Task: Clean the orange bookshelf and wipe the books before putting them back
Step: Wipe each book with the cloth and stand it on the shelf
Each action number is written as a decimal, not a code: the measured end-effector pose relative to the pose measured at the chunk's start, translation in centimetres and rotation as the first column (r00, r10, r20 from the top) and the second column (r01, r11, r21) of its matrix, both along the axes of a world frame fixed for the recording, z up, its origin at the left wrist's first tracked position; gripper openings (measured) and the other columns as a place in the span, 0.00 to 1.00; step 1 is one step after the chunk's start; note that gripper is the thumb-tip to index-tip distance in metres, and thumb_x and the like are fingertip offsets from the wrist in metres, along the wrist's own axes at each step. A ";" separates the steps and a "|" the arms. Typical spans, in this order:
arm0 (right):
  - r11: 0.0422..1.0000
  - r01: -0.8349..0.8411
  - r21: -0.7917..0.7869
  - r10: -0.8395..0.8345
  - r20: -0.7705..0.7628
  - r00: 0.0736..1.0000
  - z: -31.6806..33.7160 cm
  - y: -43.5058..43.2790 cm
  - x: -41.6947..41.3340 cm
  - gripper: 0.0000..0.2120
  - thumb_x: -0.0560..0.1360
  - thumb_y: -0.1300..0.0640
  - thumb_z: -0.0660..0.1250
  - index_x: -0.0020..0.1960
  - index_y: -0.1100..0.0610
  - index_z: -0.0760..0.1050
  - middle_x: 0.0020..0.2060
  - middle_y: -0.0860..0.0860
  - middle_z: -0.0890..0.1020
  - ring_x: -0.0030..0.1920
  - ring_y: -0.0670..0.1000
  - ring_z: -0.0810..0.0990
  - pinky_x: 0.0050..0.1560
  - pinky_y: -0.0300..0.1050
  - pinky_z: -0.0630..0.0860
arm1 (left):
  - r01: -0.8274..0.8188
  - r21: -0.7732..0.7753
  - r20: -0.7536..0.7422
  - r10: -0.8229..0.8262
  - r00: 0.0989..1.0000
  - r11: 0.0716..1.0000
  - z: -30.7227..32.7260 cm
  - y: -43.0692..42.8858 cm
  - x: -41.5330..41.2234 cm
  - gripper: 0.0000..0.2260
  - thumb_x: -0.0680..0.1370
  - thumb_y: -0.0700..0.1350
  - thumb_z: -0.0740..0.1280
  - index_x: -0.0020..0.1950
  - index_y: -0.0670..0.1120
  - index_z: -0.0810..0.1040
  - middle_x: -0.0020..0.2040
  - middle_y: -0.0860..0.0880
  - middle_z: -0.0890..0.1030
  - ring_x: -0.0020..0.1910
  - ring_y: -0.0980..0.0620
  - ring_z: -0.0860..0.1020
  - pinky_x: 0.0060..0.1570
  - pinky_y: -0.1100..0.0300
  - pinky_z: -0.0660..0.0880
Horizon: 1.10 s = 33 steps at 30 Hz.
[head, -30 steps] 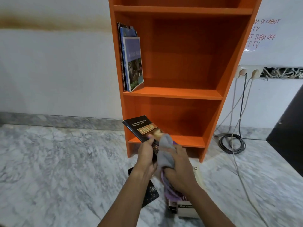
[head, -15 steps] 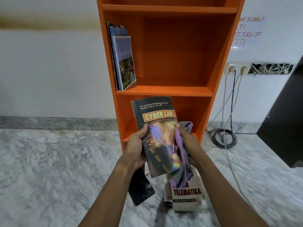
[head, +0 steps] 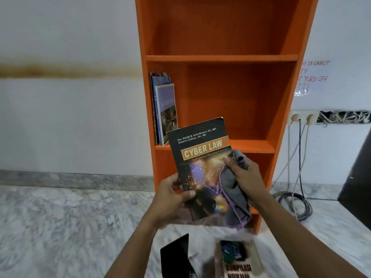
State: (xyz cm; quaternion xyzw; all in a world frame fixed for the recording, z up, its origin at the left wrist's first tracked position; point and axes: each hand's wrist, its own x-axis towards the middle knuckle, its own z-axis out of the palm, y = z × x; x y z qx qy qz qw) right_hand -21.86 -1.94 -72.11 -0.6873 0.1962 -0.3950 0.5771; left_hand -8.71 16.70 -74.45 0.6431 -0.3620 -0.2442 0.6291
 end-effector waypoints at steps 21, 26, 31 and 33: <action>0.945 0.089 -0.315 -0.162 -0.214 0.963 2.3 -6.5 19.4 0.20 0.79 0.55 0.70 0.35 0.51 0.62 0.30 0.49 0.64 0.32 0.51 0.63 0.37 0.52 0.61 | -0.767 -0.184 0.420 0.755 0.504 0.614 6.4 -13.8 16.5 0.08 0.77 0.44 0.74 0.47 0.45 0.75 0.48 0.45 0.81 0.51 0.44 0.81 0.49 0.51 0.81; 0.935 0.040 -0.352 -0.114 -0.191 0.975 1.3 -5.2 19.1 0.20 0.80 0.56 0.70 0.36 0.43 0.63 0.29 0.46 0.65 0.28 0.44 0.66 0.34 0.42 0.59 | -0.782 -0.133 0.388 0.758 0.524 0.609 6.0 -13.4 16.6 0.11 0.75 0.47 0.76 0.45 0.45 0.75 0.41 0.49 0.79 0.41 0.48 0.79 0.42 0.57 0.78; 0.938 -0.023 -0.345 -0.041 -0.177 0.983 2.4 -4.3 17.1 0.13 0.80 0.56 0.69 0.41 0.47 0.69 0.35 0.48 0.72 0.39 0.57 0.74 0.42 0.57 0.72 | -0.782 -0.068 0.424 0.728 0.540 0.620 5.0 -12.4 15.2 0.11 0.74 0.47 0.76 0.47 0.44 0.76 0.42 0.45 0.81 0.41 0.46 0.81 0.43 0.52 0.81; 0.943 -0.030 -0.332 -0.030 -0.174 0.984 2.5 -4.1 15.8 0.10 0.80 0.55 0.70 0.42 0.49 0.71 0.37 0.49 0.75 0.41 0.55 0.76 0.42 0.55 0.75 | -0.790 -0.056 0.453 0.721 0.525 0.611 4.6 -11.9 14.1 0.11 0.74 0.47 0.76 0.47 0.46 0.75 0.41 0.46 0.81 0.40 0.45 0.81 0.43 0.52 0.81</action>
